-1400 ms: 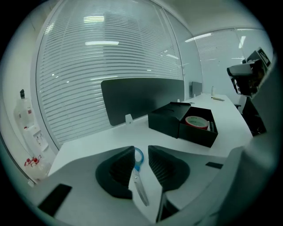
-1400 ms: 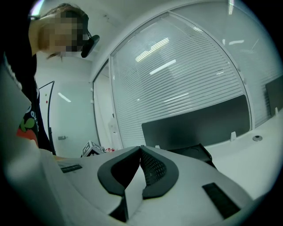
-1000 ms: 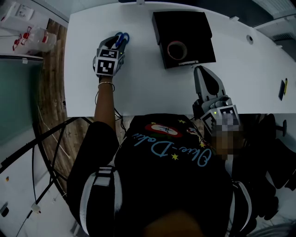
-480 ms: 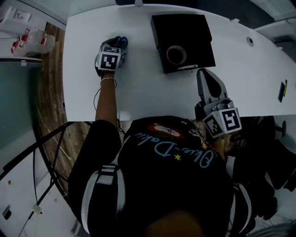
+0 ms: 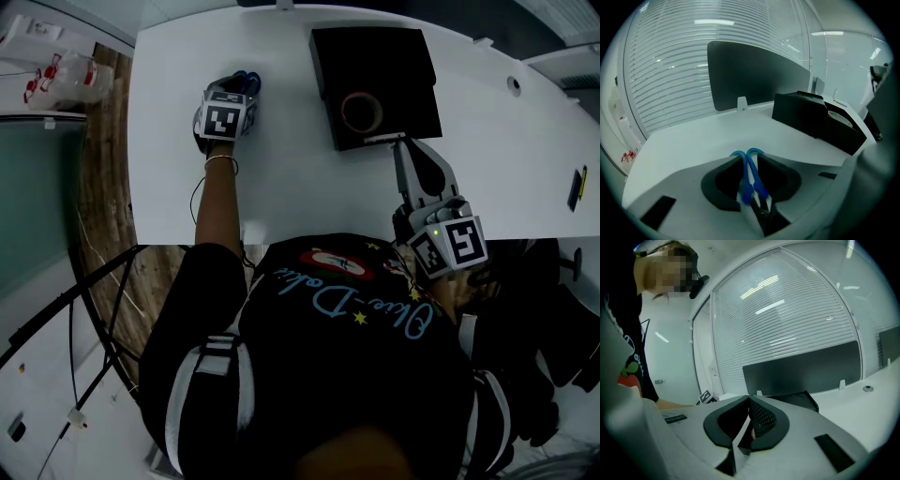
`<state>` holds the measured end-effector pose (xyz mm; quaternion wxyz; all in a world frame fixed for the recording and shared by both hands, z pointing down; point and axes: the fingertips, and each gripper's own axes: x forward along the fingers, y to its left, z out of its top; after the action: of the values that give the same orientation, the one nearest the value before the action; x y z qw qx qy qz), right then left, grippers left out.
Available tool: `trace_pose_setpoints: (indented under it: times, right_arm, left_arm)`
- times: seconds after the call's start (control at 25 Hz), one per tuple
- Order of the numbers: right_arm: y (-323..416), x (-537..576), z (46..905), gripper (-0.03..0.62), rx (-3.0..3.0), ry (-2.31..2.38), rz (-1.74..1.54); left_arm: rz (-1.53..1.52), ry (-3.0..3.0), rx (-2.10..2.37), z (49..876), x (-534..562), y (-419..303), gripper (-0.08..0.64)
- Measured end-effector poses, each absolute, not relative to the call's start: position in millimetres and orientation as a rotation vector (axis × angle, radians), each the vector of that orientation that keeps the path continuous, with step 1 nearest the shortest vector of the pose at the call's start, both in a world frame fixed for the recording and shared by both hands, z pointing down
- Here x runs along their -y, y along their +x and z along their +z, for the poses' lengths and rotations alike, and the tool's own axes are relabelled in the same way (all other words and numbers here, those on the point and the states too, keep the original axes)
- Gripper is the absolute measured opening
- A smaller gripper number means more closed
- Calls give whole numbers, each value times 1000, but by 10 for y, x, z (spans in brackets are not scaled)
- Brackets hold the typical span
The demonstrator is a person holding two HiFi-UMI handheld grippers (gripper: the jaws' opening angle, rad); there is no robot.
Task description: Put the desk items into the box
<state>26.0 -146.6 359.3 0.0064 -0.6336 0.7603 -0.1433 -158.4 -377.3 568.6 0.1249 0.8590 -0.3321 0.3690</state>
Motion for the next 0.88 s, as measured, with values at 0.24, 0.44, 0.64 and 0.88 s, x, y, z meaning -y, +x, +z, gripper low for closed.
trace_pose_setpoints:
  times: [0.24,0.44,0.64,0.88]
  right_arm:
    - [290,1461,3578,3,-2372,-1992,-436]
    - [306,1444,3573,3,-2363,-1983,-431]
    - [282,1453,3545,3,-2371,-1949,-421]
    - [219,1491,3487,3,-2416,-1881,-392]
  left_arm:
    - [1069,2497,968,5675,3769,-1609,109]
    - [1031,2522,986,5546,3686,-1632,107]
    - [953,2537,1007,5326,3566,-1651,106]
    - [878,2588,1061,4996,3418,-1682,103]
